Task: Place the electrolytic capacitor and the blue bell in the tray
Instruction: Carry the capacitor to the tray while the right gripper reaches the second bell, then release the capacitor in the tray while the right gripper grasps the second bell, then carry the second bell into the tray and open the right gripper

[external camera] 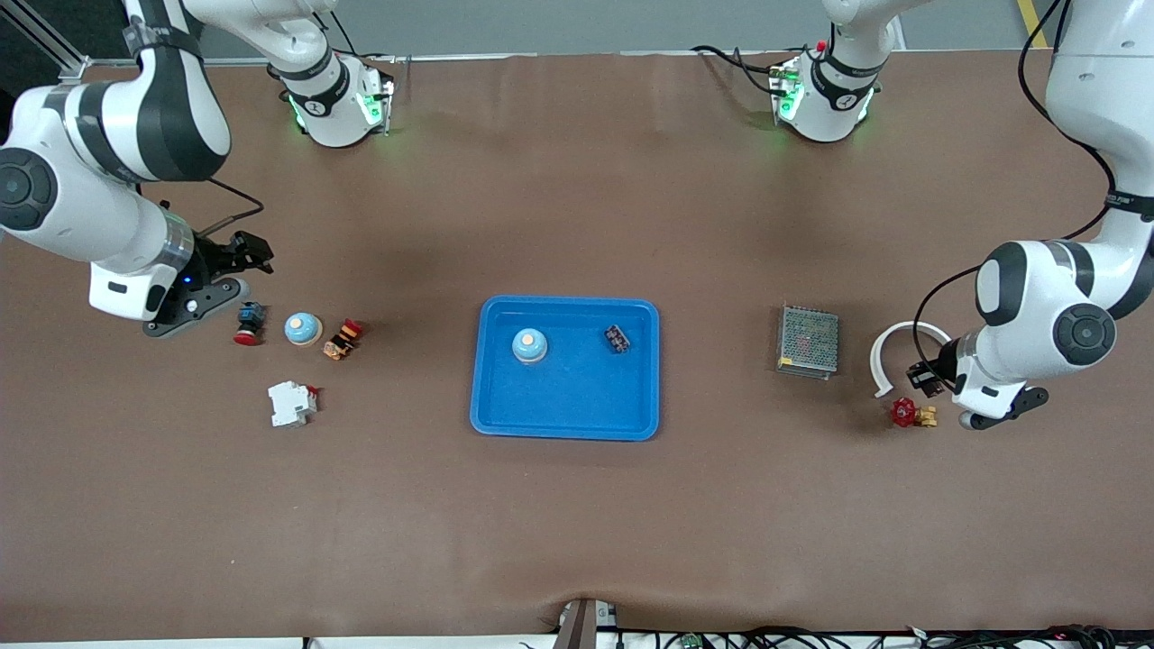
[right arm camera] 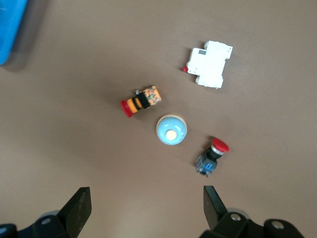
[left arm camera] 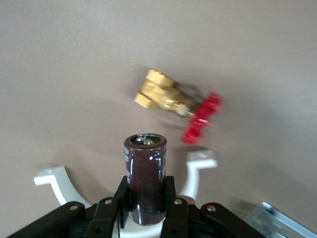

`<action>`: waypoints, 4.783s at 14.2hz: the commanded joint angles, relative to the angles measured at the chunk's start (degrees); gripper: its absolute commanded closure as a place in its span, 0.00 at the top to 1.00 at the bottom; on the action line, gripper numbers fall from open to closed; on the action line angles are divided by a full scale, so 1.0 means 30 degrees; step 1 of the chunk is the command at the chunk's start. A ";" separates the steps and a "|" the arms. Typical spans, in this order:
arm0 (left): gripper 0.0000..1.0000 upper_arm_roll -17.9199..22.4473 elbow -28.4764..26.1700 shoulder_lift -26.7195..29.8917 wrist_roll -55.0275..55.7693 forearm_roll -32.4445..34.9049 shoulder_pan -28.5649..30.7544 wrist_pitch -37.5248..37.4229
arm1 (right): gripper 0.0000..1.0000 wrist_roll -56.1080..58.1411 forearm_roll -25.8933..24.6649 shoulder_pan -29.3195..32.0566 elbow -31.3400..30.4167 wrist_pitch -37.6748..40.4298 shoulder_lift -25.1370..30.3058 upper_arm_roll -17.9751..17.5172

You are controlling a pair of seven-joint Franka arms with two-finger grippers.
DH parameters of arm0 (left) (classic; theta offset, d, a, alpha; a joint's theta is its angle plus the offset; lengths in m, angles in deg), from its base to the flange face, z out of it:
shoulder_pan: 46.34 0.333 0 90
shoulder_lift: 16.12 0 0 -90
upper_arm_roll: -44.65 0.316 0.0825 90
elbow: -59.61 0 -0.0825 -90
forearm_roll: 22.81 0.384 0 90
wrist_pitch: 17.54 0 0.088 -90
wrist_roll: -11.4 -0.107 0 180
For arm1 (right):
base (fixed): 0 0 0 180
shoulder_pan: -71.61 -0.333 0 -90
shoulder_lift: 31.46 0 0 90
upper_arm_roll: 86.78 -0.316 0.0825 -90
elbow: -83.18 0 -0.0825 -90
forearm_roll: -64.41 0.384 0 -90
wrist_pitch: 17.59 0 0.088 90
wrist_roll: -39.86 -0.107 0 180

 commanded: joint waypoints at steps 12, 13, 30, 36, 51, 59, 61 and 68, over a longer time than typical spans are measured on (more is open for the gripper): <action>0.00 -0.0645 0.6715 -0.3075 1.2554 -0.0096 -0.8330 -0.3102 | 1.00 0.2965 -0.0218 0.2107 -0.6046 -0.9989 -0.1317 -0.0394; 0.00 -0.0645 0.7299 -0.3484 1.3785 -0.0301 -0.8887 -0.2986 | 1.00 0.2965 -0.0218 0.2049 -0.6075 -1.0429 -0.1727 -0.0394; 0.00 -0.0411 0.9239 -0.7823 2.4989 -0.0362 -1.4459 0.4252 | 1.00 0.2965 -0.0218 0.1756 -0.6046 -1.4389 -0.5686 -0.0482; 1.00 -0.0411 0.9297 -0.7591 2.4725 -0.0244 -1.4225 0.3174 | 1.00 0.2994 -0.0218 0.1580 -0.6047 -1.4418 -0.6126 -0.0453; 1.00 -0.0440 0.9239 0.0052 1.0525 -0.0039 -1.0155 -0.4914 | 1.00 0.3081 -0.0218 0.1814 -0.6047 -1.4477 -0.6566 -0.0453; 1.00 -0.0529 0.9210 0.3742 0.3841 -0.0303 -0.7399 -0.8867 | 0.46 0.3053 -0.0218 0.1814 -0.5930 -1.4448 -0.6682 -0.0482; 1.00 0.0140 0.9094 0.4652 0.2147 -0.0594 -0.7573 -0.9516 | 0.46 0.3023 -0.0218 0.1814 -0.5842 -1.4214 -0.6566 -0.0482; 1.00 0.2982 0.6898 0.8372 -0.3158 -0.2525 -0.8072 -1.0921 | 0.46 0.2644 0.0132 0.1610 0.0058 -0.3924 -0.4954 -0.0512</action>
